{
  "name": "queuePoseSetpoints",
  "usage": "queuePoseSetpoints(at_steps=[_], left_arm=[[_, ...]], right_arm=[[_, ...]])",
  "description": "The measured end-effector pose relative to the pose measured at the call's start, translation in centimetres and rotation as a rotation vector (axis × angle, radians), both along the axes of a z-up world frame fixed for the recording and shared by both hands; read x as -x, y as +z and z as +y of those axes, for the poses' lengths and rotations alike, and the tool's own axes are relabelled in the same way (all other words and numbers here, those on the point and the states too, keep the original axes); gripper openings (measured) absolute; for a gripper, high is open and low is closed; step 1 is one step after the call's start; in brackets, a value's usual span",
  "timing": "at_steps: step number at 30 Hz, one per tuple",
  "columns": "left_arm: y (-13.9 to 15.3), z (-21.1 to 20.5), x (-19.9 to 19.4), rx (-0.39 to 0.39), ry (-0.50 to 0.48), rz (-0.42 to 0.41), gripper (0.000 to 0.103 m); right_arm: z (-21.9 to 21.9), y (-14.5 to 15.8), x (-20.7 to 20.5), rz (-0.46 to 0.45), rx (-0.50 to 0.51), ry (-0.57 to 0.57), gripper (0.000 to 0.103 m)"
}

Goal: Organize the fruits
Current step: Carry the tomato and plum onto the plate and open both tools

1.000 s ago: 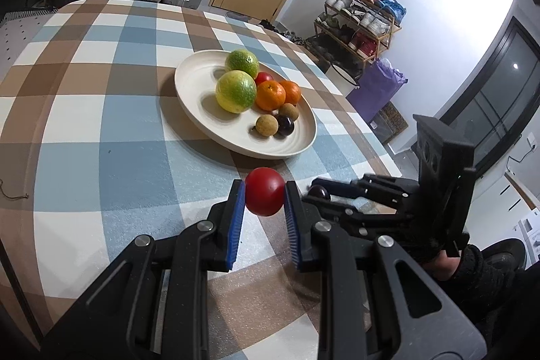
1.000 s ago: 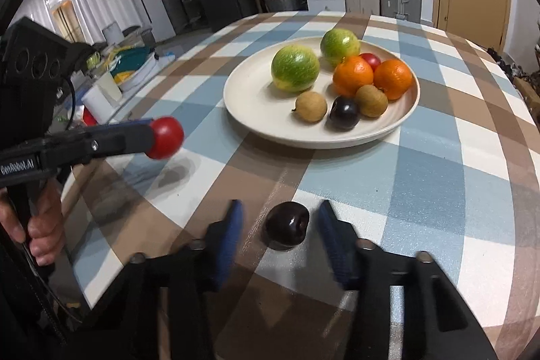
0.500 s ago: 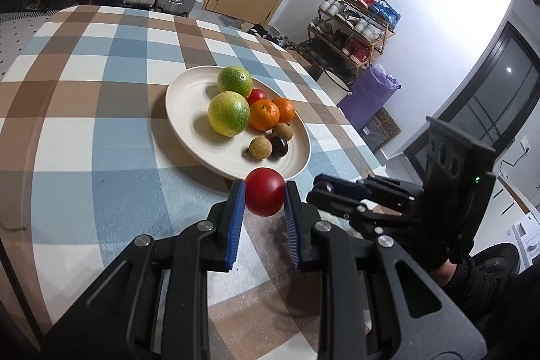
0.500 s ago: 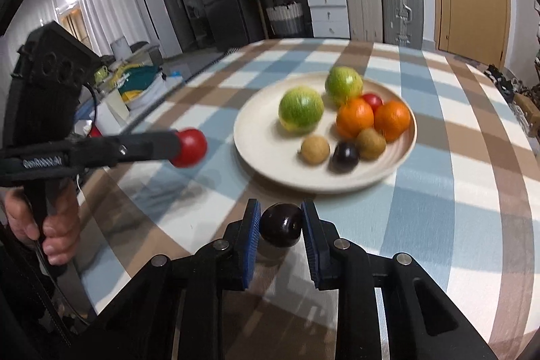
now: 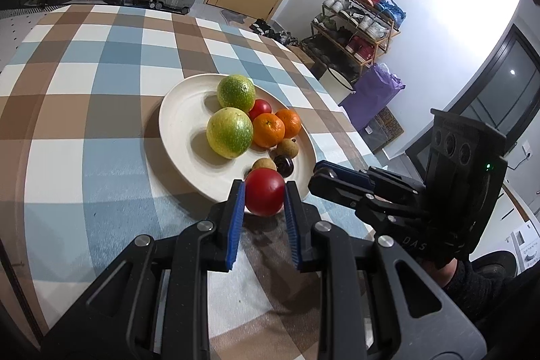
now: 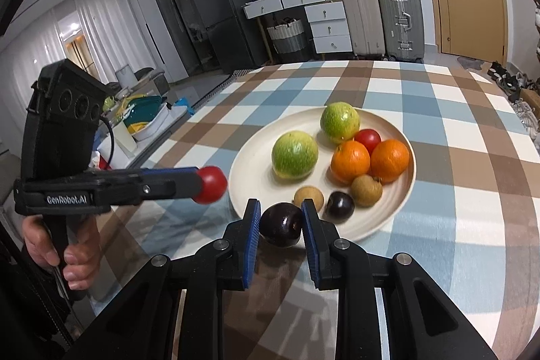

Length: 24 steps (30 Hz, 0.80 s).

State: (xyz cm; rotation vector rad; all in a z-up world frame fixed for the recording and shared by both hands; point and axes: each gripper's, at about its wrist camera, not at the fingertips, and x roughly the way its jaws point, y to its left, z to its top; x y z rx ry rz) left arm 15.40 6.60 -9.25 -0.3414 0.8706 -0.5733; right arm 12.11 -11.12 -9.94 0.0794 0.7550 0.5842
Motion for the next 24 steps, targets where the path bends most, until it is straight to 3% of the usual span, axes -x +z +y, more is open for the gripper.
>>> queuePoseSetpoints(at_steps=[24], left_arm=[[-1.6, -2.3, -4.9, -0.023, -0.052, 0.061, 0.02]], right_arm=[[0.1, -0.5, -5.8, 0.04, -0.035, 0.015, 0.025]])
